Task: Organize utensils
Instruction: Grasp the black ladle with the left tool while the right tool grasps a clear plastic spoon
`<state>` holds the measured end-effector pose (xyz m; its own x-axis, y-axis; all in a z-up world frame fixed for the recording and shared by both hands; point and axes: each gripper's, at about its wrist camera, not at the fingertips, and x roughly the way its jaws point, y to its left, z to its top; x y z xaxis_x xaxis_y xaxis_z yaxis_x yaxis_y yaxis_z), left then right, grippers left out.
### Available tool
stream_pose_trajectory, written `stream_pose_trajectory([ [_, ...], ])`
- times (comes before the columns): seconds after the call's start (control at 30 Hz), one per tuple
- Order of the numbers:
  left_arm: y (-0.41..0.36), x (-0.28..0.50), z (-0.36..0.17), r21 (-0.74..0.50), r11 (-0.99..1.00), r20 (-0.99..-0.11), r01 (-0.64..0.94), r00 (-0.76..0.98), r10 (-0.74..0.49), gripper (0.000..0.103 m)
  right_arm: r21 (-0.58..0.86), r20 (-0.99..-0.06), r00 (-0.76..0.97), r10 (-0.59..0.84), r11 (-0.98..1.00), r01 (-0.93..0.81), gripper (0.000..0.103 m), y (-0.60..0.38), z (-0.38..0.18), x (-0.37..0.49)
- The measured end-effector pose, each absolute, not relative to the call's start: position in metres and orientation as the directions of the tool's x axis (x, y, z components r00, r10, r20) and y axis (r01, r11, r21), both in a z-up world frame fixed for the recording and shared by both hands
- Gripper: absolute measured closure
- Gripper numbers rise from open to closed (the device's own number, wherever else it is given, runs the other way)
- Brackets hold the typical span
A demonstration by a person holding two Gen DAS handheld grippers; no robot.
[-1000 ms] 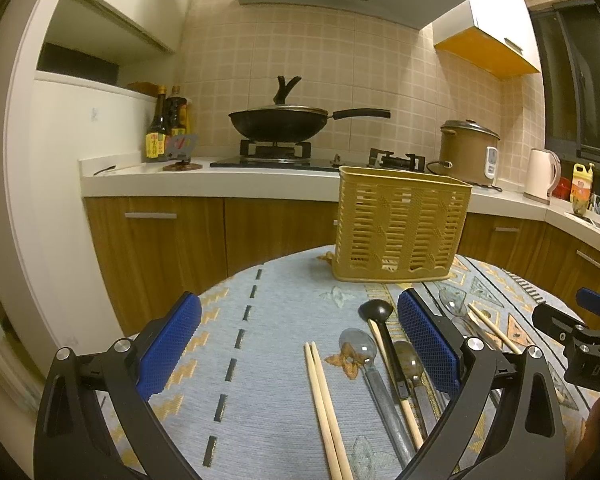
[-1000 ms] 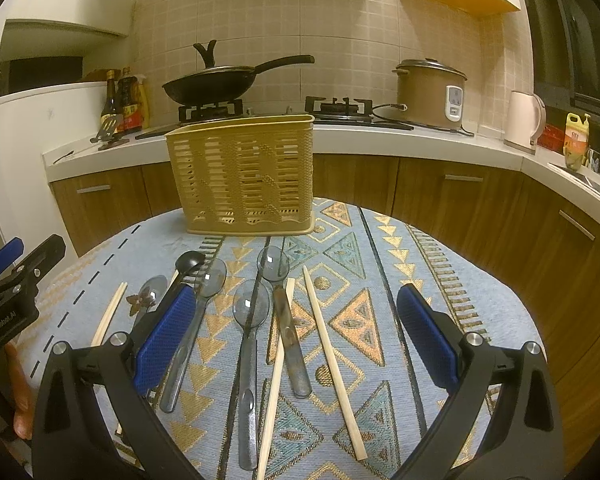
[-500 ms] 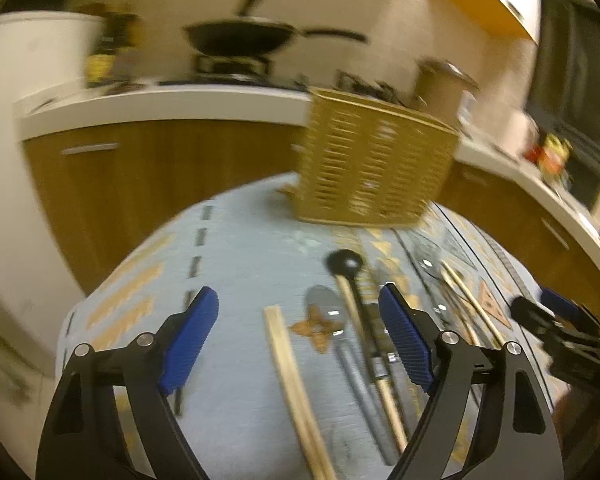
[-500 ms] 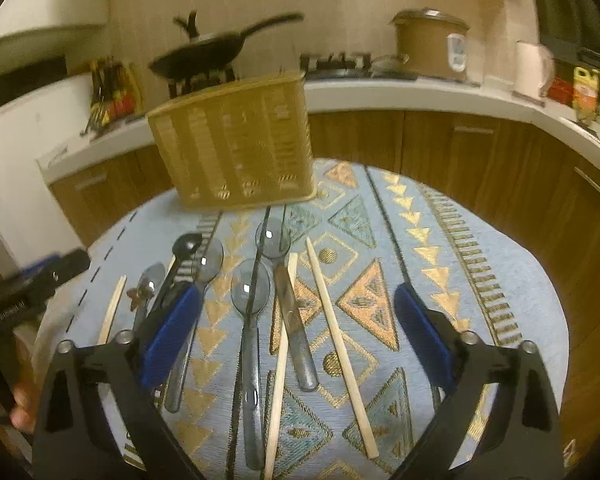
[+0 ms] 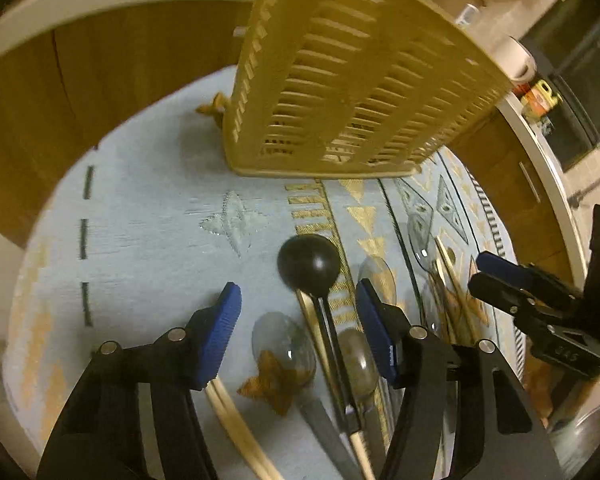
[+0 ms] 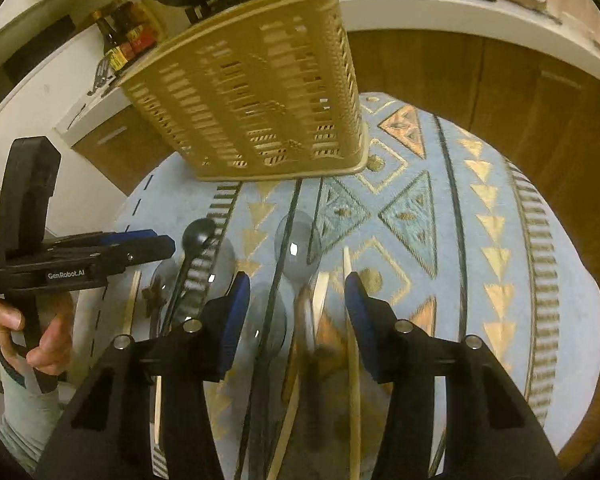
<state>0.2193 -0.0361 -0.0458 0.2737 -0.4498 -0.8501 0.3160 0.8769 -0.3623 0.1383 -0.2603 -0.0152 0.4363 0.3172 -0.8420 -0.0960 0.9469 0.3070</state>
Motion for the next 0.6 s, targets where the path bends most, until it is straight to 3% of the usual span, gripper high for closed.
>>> stream_pose_trajectory([
  [0.13, -0.043, 0.231, -0.053, -0.357, 0.886, -0.865, 0.295, 0.254, -0.433, 0.048, 0.316, -0.865, 0.373, 0.335, 0.942, -0.112, 0.057, -0.257, -0.028, 0.159],
  [0.47, -0.073, 0.231, -0.052, -0.204, 0.925, -0.912, 0.321, 0.282, -0.299, 0.048, 0.286, -0.882, 0.345, 0.321, 0.947, -0.149, 0.057, -0.259, -0.031, 0.171],
  [0.6, -0.093, 0.228, -0.054, -0.091, 0.939, -0.927, 0.331, 0.318, -0.201, 0.057, 0.262, -0.885, 0.348, 0.31, 0.948, -0.178, 0.057, -0.254, -0.032, 0.173],
])
